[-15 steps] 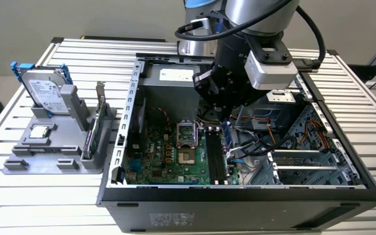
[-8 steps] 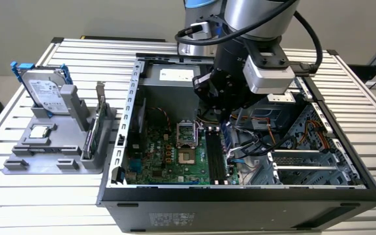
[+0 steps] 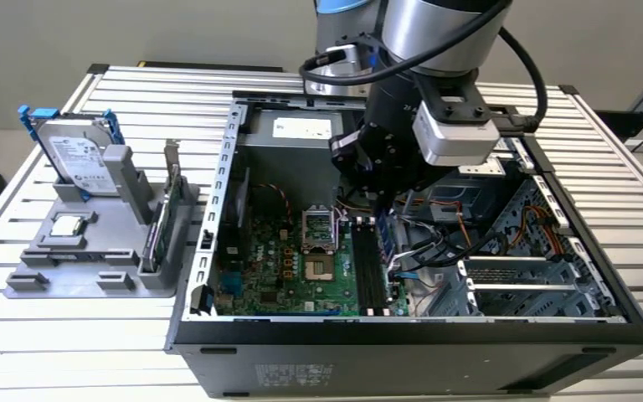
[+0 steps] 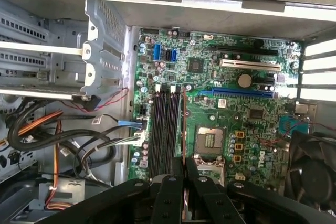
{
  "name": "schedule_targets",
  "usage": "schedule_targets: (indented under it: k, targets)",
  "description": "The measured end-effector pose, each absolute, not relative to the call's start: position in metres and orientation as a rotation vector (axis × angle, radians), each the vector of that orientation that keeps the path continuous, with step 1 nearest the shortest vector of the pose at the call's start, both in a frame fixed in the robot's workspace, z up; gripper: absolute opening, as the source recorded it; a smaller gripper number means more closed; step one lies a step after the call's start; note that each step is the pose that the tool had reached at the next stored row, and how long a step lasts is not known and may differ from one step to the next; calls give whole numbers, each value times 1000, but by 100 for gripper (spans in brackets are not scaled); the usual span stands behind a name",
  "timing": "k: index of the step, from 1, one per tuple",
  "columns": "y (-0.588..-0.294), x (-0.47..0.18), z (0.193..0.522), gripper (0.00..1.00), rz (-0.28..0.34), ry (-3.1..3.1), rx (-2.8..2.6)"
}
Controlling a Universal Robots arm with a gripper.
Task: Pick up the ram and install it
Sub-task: 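Insert the ram into the slot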
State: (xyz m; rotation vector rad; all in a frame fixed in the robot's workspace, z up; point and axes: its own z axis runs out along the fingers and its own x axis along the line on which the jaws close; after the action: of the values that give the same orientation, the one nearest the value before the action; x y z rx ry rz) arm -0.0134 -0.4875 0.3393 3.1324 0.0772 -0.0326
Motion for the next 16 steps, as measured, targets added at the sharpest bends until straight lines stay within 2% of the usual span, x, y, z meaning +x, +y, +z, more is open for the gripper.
schedule_targets:
  k: [16]
  targets:
    - [-488,-13,333,0,-33,57,3126]
